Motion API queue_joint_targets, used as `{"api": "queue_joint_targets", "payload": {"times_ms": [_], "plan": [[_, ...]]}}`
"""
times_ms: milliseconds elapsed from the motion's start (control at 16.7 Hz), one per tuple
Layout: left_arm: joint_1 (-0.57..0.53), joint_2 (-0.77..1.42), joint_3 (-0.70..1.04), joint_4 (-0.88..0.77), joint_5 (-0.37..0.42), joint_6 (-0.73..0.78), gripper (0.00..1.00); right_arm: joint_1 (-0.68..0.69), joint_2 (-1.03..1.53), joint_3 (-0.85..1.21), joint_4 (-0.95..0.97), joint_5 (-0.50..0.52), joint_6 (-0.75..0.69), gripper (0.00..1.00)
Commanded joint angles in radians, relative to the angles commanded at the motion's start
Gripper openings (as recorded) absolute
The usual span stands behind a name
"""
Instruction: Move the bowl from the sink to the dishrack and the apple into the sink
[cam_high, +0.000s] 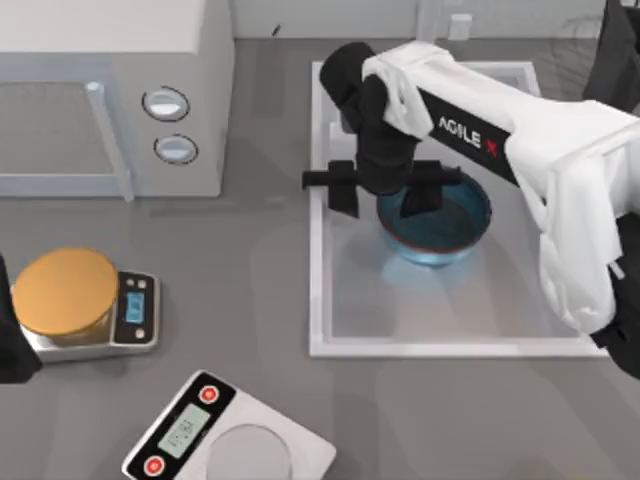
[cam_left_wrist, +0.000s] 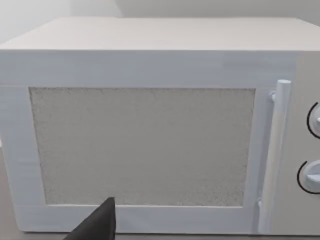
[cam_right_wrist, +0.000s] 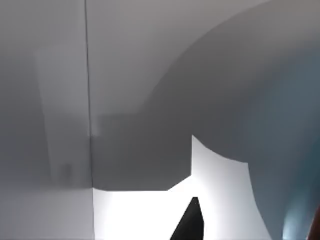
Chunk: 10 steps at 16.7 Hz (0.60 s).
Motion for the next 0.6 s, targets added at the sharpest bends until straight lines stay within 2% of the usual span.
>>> {"api": "queue_joint_targets", "payload": {"times_ms": [360,600], "plan": [[0.0,0.0,0.0,0.0,0.0,0.0,1.0,0.0,0.0,0.0,0.0,0.0,0.0,0.02],[0.0,0.0,0.0,0.0,0.0,0.0,1.0,0.0,0.0,0.0,0.0,0.0,0.0,0.0]]}}
